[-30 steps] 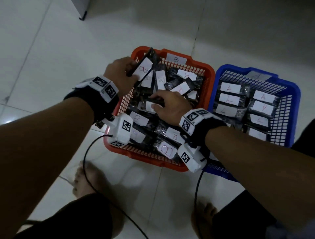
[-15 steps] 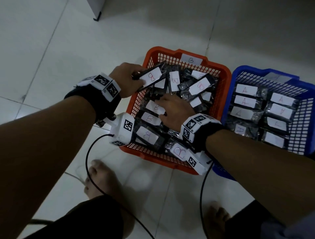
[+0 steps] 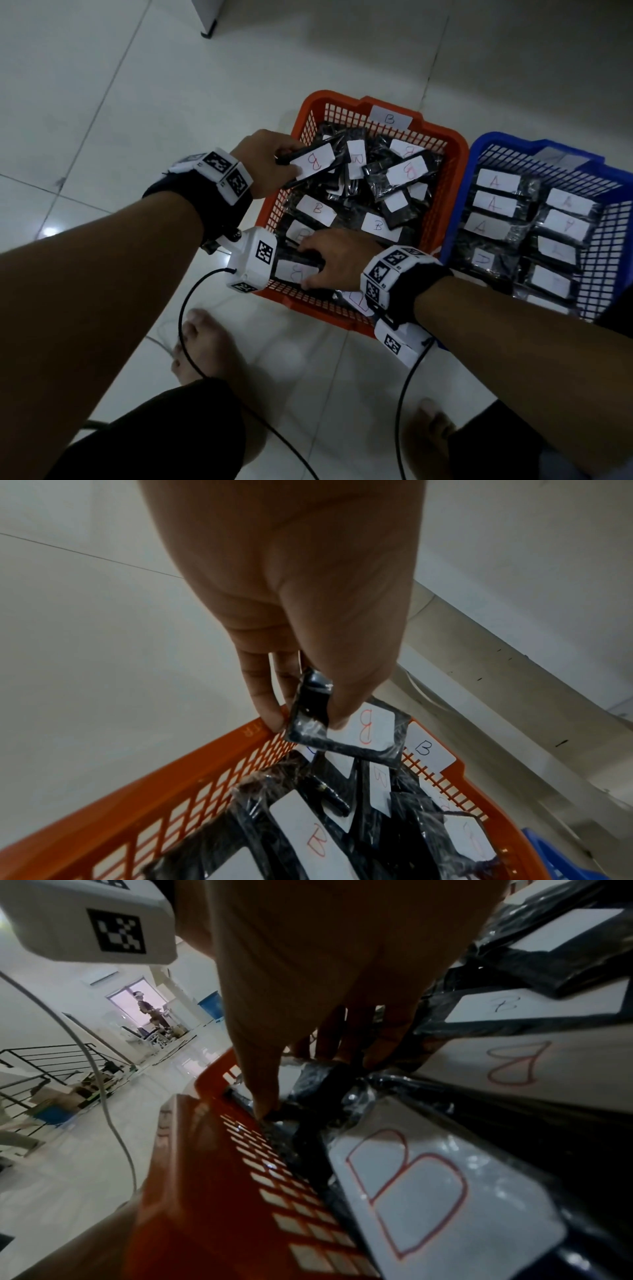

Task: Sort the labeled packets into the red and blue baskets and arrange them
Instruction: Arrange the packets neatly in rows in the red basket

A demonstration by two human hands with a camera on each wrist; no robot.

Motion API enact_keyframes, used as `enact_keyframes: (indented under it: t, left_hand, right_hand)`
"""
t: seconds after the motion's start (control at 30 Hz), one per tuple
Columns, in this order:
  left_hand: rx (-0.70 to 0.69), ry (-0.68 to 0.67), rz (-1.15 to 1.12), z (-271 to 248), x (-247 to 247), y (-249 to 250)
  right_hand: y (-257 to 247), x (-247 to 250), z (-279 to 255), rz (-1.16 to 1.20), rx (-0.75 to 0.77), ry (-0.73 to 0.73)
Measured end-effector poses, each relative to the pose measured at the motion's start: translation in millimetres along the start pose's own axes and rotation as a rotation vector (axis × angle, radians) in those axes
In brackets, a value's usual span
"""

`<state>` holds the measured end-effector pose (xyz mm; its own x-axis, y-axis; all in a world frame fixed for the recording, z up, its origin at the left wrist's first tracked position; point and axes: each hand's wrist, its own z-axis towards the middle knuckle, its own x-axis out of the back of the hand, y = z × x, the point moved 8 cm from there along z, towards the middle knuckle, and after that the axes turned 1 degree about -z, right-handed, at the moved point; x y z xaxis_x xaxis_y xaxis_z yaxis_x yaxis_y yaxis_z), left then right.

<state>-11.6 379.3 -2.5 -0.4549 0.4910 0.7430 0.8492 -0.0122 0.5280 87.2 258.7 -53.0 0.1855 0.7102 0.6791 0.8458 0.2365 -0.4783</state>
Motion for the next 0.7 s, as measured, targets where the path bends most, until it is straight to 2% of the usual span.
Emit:
enact_keyframes:
  t: [0.13,0.2,0.33,0.37,0.47,0.6,0.7]
  left_hand:
    - [0.003,-0.023,0.022,-4,-7,-2]
    - [-0.008,-0.047,0.037,-6,-11,-1]
    - [-0.019,-0.088,0.044,-6,-12,2]
    - [-0.019,-0.092,0.035,-6,-12,3]
    - [-0.029,-0.118,0.018,-6,-14,5]
    - [-0.025,-0.152,0.003,-10,-19,2]
    - [-0.001,-0.167,-0.024,-14,-18,0]
  right_hand:
    - [1,-3,-1,-0.002,0.026,-0.038]
    - [2,1,-4,0.064,0.033,0.010]
    - [27,35,-11,0.085,-0.048,0.399]
    - [35,39,-12,0.054,-0.068,0.445]
    - [48,33,-7,-0.060,-0.088,0.392]
    - [53,35,-1,0.028,-0.098,0.456]
    - [53,38,2,0.028,-0.095,0.430]
